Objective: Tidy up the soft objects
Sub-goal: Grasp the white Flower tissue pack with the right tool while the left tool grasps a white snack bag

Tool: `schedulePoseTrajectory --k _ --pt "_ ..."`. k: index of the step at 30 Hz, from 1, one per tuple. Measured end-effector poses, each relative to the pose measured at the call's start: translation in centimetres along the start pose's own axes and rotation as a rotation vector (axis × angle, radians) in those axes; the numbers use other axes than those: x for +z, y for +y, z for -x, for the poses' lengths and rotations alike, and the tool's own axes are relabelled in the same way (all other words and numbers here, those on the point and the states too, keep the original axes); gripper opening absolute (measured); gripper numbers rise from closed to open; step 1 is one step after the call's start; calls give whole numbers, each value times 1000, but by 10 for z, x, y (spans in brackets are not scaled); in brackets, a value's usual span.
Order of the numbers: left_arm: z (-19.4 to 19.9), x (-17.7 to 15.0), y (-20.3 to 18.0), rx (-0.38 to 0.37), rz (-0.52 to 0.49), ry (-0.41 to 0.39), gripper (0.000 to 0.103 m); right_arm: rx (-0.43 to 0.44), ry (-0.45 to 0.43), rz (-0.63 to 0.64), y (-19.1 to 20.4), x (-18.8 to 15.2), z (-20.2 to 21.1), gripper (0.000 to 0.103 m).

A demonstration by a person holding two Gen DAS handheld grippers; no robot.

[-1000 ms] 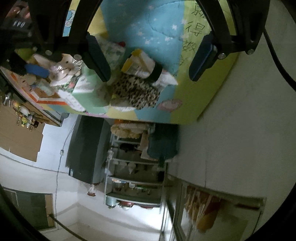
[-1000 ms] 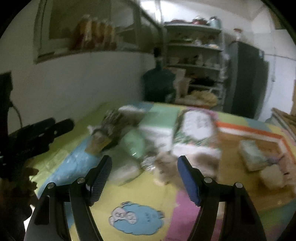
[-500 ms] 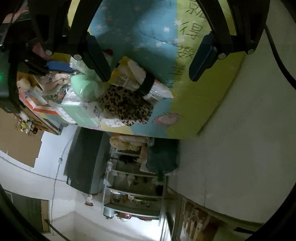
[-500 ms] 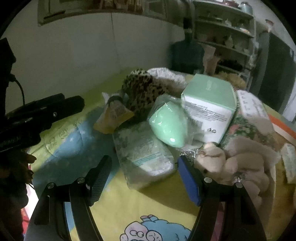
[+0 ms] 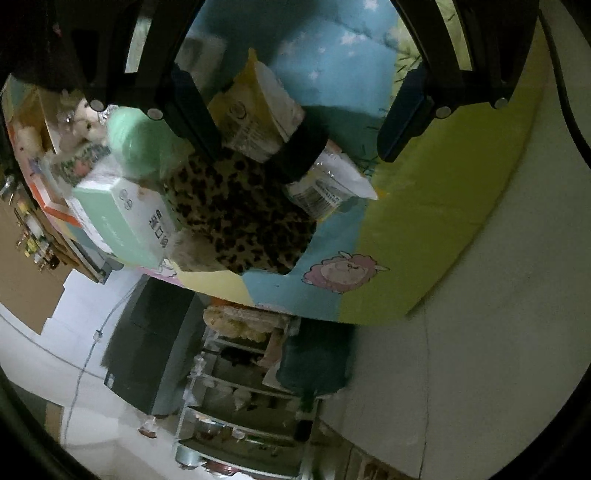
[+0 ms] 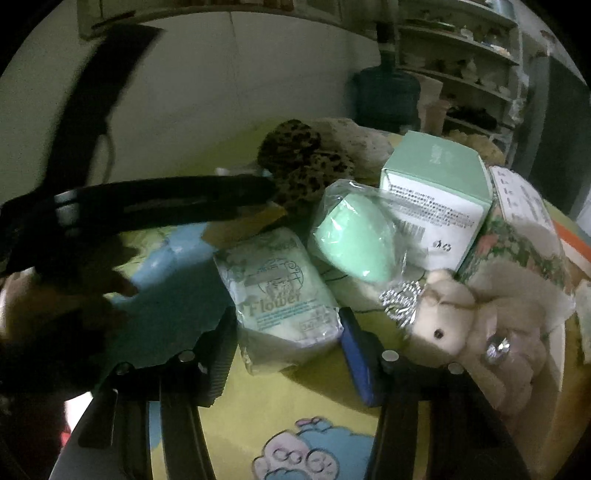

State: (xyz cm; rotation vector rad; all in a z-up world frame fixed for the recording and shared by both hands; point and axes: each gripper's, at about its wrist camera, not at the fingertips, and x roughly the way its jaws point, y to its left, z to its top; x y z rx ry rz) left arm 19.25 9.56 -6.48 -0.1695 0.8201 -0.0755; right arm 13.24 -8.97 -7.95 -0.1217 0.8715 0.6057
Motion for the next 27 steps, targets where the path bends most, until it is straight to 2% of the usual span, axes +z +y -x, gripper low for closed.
schedulePoseTrajectory --k 9,12,15,19,21,27 --pt "-21 -1 -12 48 2 58 85 51 -29 -21 -10 -5 13 55" --pt "-20 -1 -15 35 8 54 73 55 -39 -27 -13 -6 16 55" --pt "-17 -2 -16 56 5 43 65 62 -47 -36 -18 -6 18 55" --pt "-10 -6 -16 55 7 28 60 68 -57 -46 -19 -9 23 55" --pt "-6 -7 -16 58 7 17 55 72 -63 -49 -18 -10 27 55" --pt "11 -10 -18 58 -6 -22 54 67 -76 -50 -18 -13 34 55"
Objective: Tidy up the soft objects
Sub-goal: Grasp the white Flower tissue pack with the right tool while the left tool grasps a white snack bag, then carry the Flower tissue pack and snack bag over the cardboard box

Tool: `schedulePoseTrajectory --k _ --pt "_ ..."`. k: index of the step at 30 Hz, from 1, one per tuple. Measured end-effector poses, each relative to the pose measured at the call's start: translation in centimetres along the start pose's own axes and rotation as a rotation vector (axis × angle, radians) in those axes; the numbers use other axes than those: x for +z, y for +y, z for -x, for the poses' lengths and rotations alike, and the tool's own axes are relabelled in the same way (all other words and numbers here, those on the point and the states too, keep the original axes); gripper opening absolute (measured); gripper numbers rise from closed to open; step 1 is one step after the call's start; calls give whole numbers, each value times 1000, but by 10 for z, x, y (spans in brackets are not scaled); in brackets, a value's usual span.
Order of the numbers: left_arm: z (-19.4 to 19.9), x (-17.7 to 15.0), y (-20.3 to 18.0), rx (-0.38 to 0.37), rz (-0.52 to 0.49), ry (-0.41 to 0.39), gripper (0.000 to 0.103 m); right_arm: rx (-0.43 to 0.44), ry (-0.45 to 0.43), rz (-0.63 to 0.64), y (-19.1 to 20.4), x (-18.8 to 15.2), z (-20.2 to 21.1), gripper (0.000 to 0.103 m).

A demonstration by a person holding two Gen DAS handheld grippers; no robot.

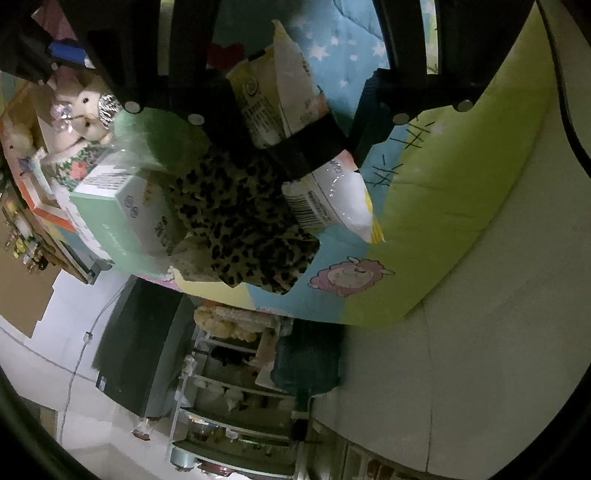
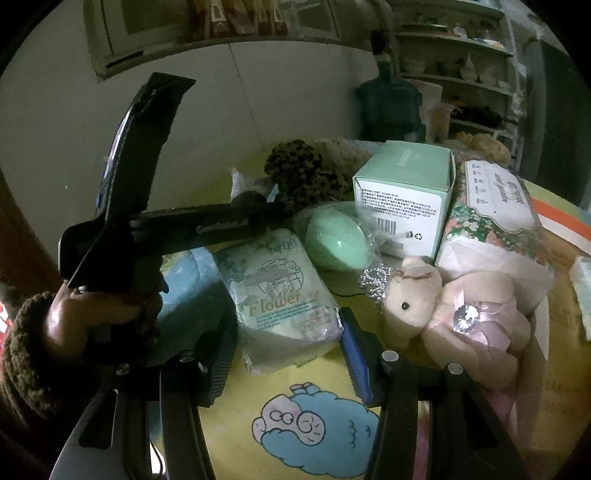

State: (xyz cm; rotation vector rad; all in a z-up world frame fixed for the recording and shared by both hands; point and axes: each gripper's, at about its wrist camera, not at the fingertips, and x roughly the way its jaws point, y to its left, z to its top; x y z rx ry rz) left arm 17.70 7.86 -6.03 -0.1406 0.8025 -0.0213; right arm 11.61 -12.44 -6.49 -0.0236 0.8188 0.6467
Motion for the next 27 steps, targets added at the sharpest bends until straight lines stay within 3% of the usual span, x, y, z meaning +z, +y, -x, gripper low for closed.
schedulePoseTrajectory --k 27 --pt "93 -3 5 -19 -58 -159 53 -16 -98 44 30 1 54 55"
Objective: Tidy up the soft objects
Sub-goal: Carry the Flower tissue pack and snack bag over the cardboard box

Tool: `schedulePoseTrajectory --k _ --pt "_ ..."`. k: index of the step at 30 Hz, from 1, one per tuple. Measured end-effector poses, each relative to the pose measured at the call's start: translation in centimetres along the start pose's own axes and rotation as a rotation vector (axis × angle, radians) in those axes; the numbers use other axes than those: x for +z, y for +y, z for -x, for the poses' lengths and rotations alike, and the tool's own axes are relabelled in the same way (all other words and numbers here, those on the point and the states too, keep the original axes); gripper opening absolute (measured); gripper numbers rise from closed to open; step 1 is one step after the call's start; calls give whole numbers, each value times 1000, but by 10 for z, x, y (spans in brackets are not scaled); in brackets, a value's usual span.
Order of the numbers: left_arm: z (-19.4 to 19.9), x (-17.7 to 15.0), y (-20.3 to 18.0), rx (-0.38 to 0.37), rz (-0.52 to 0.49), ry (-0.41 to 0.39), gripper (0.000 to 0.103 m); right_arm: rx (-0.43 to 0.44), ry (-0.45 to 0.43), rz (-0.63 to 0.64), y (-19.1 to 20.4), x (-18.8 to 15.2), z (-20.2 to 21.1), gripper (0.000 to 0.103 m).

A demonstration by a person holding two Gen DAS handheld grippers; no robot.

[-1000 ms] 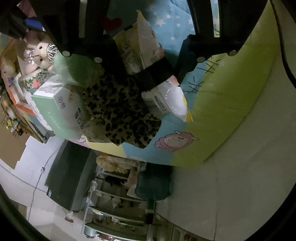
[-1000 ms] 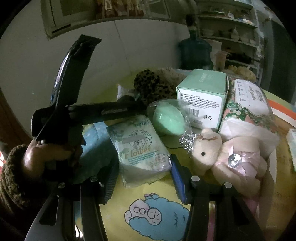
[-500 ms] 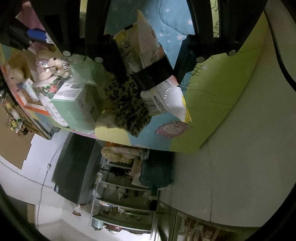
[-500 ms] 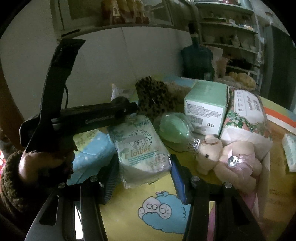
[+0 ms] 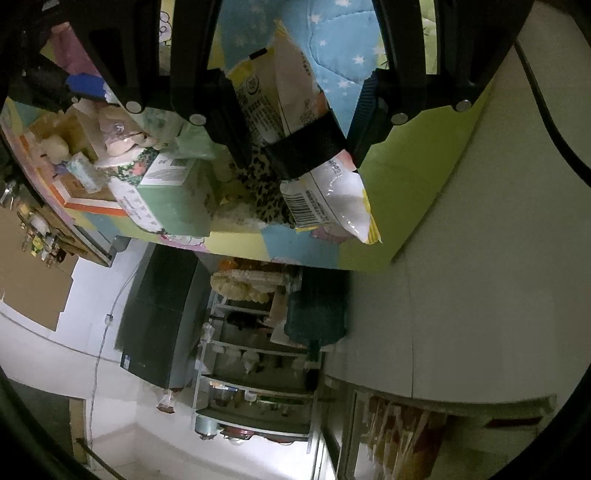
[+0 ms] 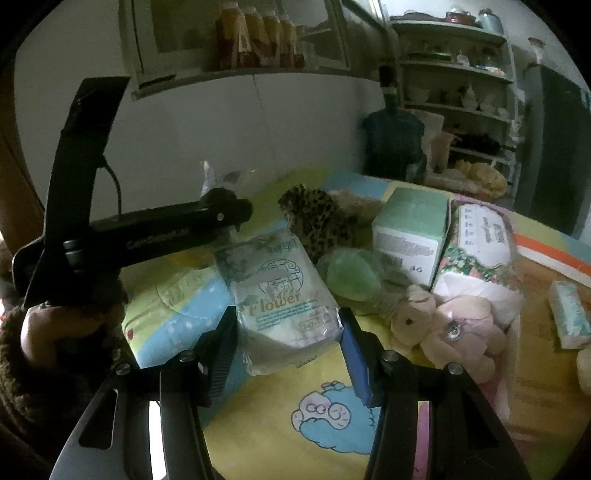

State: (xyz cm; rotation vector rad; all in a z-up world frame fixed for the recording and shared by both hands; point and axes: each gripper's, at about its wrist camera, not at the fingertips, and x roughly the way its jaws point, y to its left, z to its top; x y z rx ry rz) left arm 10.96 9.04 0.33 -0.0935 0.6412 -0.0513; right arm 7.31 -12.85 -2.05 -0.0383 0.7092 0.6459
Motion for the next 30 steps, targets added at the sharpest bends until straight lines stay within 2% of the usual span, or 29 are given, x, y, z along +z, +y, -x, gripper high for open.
schedulePoseTrajectory --k 13,30 --pt "17 7 -30 -27 -49 -48 53 -60 -90 -37 -19 5 35 55" --pt "4 22 -120 -153 -124 -97 52 -215 -169 -125 -72 -9 90 55"
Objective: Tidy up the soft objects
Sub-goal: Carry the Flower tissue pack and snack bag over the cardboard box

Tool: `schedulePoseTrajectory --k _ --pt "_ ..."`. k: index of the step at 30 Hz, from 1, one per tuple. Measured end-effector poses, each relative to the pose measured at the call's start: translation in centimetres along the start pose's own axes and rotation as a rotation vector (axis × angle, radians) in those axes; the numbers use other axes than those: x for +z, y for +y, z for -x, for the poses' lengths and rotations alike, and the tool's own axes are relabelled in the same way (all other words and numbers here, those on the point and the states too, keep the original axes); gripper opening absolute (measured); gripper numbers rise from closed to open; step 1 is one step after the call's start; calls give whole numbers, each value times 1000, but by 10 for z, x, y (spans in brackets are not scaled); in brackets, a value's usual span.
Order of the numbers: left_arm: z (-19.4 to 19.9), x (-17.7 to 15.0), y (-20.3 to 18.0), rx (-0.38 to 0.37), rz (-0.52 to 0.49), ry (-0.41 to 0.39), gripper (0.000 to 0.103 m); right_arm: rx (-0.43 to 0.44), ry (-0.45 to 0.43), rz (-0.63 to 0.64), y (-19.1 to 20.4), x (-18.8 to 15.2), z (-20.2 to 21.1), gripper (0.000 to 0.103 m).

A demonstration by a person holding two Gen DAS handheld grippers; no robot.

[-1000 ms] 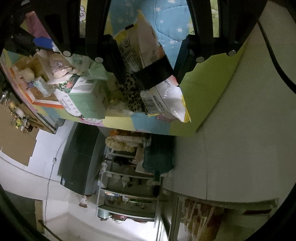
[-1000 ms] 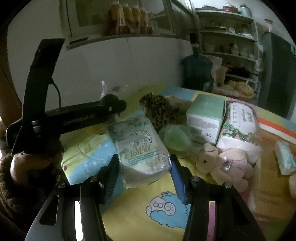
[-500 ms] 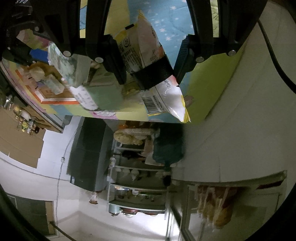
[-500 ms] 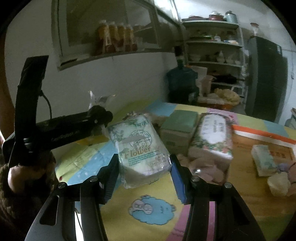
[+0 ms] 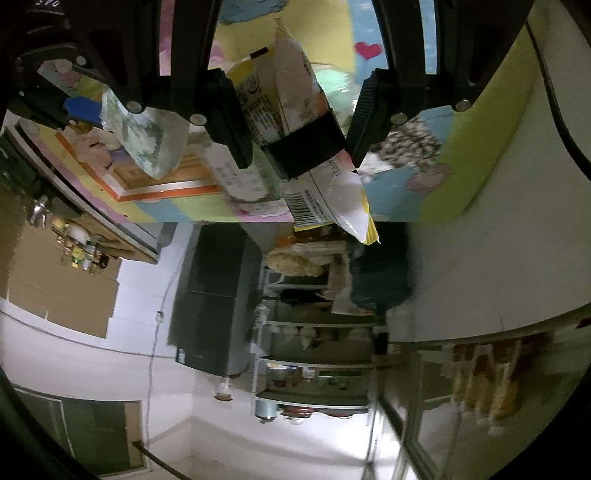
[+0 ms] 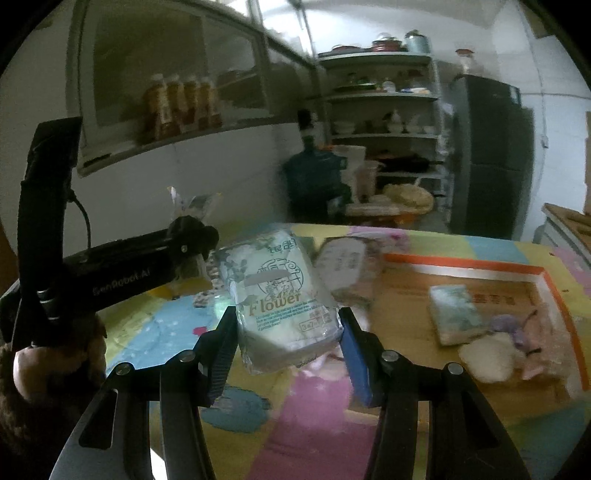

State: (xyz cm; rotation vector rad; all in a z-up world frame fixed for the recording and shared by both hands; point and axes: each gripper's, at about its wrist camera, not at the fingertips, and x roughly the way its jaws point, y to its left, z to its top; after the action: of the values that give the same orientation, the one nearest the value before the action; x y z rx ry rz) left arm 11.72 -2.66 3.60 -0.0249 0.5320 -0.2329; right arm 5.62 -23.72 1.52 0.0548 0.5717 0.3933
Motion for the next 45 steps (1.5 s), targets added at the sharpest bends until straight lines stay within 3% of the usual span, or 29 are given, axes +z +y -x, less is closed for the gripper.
schedulePoseTrajectory --k 20,45 --pt "-39 6 -108 -150 -99 17 52 -171 -49 -107 -79 -16 47 55" --pt "-95 -3 -197 -242 -143 108 52 -368 -72 -272 -190 -46 80 55"
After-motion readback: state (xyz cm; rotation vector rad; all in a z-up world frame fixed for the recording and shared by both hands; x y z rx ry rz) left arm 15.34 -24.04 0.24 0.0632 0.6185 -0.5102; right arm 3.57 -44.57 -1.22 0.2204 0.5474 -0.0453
